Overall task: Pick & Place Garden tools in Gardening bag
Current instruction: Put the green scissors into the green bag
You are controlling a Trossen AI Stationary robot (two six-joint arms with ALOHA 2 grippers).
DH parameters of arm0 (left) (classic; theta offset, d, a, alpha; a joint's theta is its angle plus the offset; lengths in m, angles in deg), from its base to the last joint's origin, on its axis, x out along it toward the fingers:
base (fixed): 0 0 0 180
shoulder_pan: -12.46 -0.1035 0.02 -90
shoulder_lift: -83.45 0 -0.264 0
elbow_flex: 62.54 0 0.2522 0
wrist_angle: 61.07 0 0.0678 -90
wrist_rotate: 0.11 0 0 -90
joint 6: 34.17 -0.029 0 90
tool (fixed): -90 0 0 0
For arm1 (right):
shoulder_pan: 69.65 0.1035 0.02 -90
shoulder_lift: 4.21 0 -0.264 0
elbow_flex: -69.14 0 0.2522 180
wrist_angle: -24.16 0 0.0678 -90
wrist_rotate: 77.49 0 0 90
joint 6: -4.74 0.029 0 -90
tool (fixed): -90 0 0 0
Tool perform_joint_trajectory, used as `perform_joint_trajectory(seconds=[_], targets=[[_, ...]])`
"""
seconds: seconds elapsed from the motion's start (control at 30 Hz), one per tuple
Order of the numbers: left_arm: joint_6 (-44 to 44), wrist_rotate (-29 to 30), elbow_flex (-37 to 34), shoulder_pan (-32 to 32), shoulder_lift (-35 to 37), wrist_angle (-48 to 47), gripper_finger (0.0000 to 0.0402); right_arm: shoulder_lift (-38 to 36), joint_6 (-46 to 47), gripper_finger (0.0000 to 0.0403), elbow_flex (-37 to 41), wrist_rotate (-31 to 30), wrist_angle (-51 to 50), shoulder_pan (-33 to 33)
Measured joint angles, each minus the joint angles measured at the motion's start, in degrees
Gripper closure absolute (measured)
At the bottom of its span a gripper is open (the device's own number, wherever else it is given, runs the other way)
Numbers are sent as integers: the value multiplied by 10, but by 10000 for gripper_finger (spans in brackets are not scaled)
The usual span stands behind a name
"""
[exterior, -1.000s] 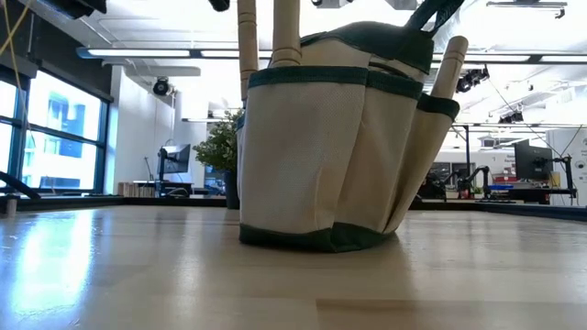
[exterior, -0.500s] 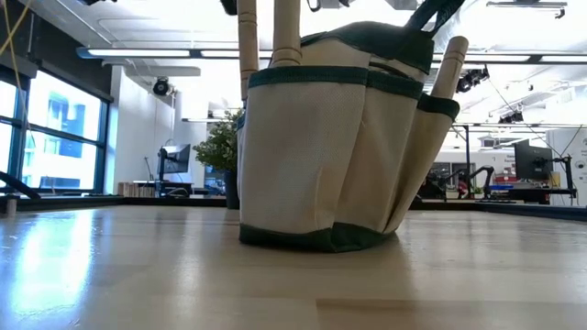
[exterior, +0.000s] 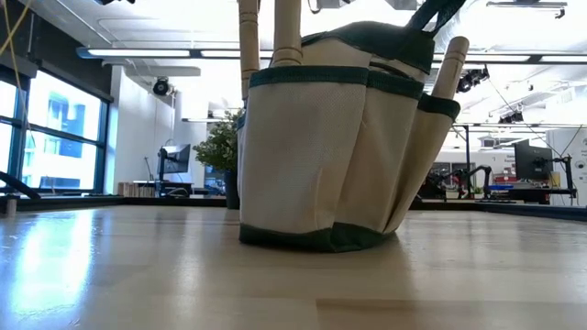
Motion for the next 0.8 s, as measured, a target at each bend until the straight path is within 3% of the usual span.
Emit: perform_joint_trajectory(seconds=[0.8], targets=[[-30, 13, -1, 0, 1, 18, 283, 0, 2, 362, 0, 8, -5, 3]])
